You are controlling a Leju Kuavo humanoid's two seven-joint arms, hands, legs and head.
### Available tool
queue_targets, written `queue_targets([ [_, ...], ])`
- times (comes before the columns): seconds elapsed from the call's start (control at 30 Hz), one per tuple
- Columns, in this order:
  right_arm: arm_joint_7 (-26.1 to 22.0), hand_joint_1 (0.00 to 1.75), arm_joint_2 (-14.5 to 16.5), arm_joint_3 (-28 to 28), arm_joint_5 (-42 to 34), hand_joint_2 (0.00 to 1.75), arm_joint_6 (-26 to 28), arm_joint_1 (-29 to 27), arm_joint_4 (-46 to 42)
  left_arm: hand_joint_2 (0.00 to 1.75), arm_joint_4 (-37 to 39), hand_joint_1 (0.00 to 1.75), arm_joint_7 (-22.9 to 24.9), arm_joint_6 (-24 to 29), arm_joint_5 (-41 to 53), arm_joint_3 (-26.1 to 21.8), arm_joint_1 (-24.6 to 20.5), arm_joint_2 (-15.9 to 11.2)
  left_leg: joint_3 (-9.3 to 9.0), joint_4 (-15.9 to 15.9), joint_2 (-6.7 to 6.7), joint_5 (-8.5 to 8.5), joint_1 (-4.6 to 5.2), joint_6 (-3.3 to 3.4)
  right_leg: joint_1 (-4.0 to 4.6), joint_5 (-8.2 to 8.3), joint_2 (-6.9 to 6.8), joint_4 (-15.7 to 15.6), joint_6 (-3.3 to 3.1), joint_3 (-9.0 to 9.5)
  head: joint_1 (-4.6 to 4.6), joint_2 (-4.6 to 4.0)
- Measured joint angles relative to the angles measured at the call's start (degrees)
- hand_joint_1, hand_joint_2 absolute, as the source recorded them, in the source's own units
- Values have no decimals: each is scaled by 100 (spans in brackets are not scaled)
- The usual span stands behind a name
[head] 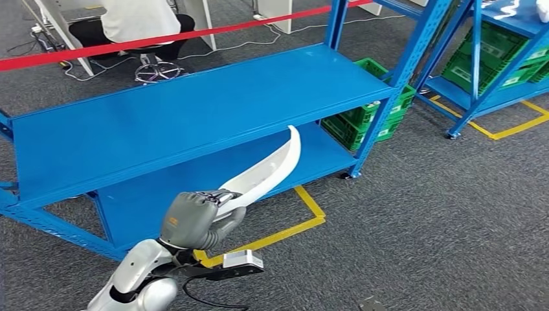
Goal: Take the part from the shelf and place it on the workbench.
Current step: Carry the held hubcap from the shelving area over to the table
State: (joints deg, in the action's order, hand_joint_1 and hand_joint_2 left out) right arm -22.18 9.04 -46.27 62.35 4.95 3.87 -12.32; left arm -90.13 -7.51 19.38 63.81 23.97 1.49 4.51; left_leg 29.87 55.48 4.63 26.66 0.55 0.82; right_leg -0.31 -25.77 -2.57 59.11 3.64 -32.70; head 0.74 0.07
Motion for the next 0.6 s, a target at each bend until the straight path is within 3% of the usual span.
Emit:
queue_targets([
  [0.07,-10,0,-7,-25,-3,0,7,4,-1,175,1,175,-36,-1,-29,12,-28,16,17,15,80,-25,23,-54,26,20,-33,-162,-76,71,13,0],
  [0.13,-12,0,-14,-62,-8,0,8,-13,-1,175,2,175,-68,2,-70,26,-62,41,33,26,99,-25,12,-116,14,75,69,-167,-152,16,18,0],
  [0.2,-11,0,-18,-90,-10,0,7,-15,-1,175,2,175,-95,5,-92,32,-90,57,133,232,-121,159,-10,-188,-17,123,170,-183,-229,-28,26,0],
  [0.27,-11,0,-19,-102,-7,0,11,-1,-1,175,8,175,-120,10,-103,34,-101,59,438,898,-372,550,-31,-236,-33,167,284,-189,-273,-79,38,0],
  [0.3,-10,0,-19,-103,-4,0,17,3,-1,175,16,175,-135,11,-119,34,-102,58,627,1305,-412,723,-35,-243,-33,186,348,-189,-278,-107,39,0],
  [0.33,-8,0,-20,-106,-3,0,25,1,-1,175,27,175,-151,13,-143,35,-104,58,770,1603,-426,806,-37,-241,-32,204,415,-188,-278,-130,39,0],
  [0.37,-6,0,-20,-110,-5,0,32,0,-1,175,39,175,-168,14,-168,36,-111,58,825,1709,-435,772,-37,-232,-32,221,484,-187,-273,-148,38,0],
  [0.4,-4,0,-21,-116,-7,0,37,-1,-1,175,49,175,-181,14,-190,36,-124,59,771,1585,-447,626,-37,-216,-32,236,556,-186,-265,-160,39,0],
  [0.43,-3,0,-21,-122,-9,0,39,2,-1,175,57,175,-192,14,-202,36,-144,61,616,1263,-494,402,-39,-196,-33,251,628,-186,-253,-166,39,0],
  [0.5,-3,0,-21,-130,-11,0,39,15,-1,175,66,175,-207,15,-206,36,-188,68,252,489,-768,40,-64,-149,-32,283,763,-172,-212,-200,36,0],
  [0.57,-4,0,-21,-134,-12,0,40,28,-1,175,75,175,-214,15,-206,37,-215,77,107,111,-962,-37,-80,-123,-40,332,877,-158,-142,-286,33,-1],
  [0.6,-5,0,-21,-137,-13,0,41,24,-1,175,81,175,-215,16,-207,38,-219,80,113,81,-932,-28,-78,-111,-50,362,934,-164,-101,-325,32,-1],
])
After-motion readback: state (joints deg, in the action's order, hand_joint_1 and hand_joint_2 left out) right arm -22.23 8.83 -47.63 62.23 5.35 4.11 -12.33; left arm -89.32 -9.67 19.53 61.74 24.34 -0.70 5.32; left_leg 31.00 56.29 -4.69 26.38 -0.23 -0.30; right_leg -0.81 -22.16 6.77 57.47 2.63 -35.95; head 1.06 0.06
